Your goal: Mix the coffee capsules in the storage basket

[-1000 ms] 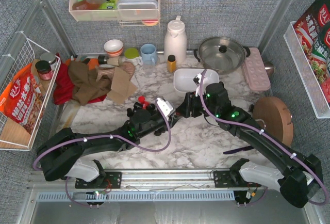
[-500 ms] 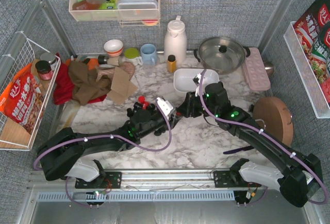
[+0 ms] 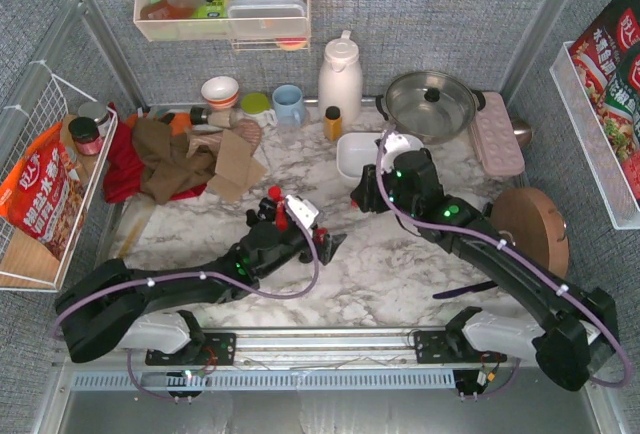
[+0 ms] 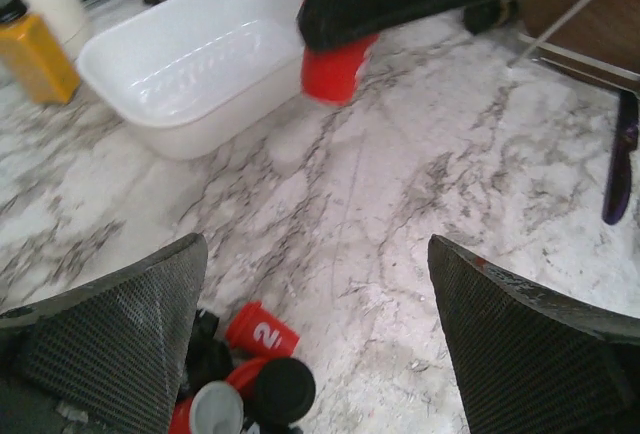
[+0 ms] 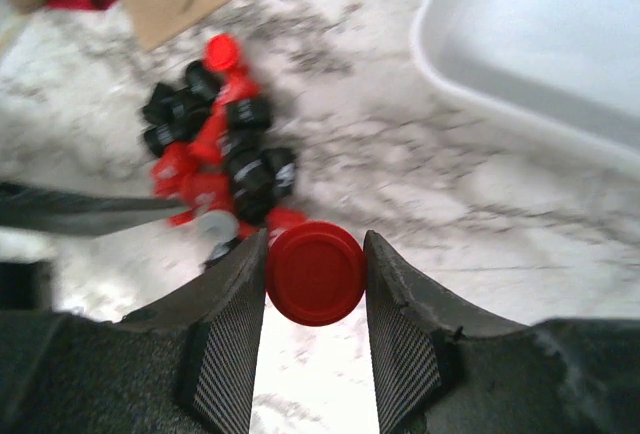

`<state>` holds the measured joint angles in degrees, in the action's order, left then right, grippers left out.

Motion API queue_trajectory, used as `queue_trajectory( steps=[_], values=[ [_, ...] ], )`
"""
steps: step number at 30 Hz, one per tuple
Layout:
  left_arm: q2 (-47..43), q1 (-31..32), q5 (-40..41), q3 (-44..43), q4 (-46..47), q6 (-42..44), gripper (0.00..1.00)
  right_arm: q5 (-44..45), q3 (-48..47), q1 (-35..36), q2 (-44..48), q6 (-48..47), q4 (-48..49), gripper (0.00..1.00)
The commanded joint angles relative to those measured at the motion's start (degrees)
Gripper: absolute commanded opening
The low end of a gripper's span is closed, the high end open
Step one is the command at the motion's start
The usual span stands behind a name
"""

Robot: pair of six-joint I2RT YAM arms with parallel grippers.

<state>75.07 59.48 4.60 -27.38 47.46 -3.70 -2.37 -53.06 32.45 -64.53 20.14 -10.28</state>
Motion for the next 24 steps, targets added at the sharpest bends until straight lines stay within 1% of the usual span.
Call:
queue_trajectory(
  steps=[1,4,6,10,13,15,20,22,24],
  values=[
    [-3.5,0.0,10.9,1.1,-5.1,-6.0,0.99,13.5,-2.7,-0.9,-4.2,-8.5,2.8,0.40],
    [-4.6,0.0,19.7,-0.6,-15.5,-11.3,1.00,17.7,-3.6,-3.2,-9.3,-10.7,5.5,0.40],
    [-4.8,0.0,23.9,-1.9,-22.1,-15.0,1.00,19.0,-5.9,-5.3,-13.2,-11.1,8.5,0.40],
    [-4.8,0.0,27.3,-2.5,-29.0,-20.4,1.00,20.1,-8.1,-8.9,-22.1,-11.5,14.5,0.40],
    [-4.6,0.0,28.5,-2.9,-32.1,-23.8,1.00,20.7,-9.9,-10.4,-27.6,-12.4,18.7,0.43],
    [-4.1,0.0,28.8,-3.2,-33.0,-25.5,1.00,20.5,-11.2,-11.2,-30.7,-12.6,20.3,0.49],
    [0.1,0.0,29.8,-7.3,-38.0,-28.9,0.99,20.2,-14.7,-11.9,-34.7,-13.7,18.3,0.76],
    [2.3,0.0,30.7,-9.2,-39.9,-30.5,0.97,20.1,-14.6,-11.9,-34.5,-14.1,17.1,0.80],
    [4.6,0.1,32.0,-11.0,-42.6,-32.5,0.95,19.8,-13.7,-11.9,-33.3,-14.2,16.3,0.81]
  ],
)
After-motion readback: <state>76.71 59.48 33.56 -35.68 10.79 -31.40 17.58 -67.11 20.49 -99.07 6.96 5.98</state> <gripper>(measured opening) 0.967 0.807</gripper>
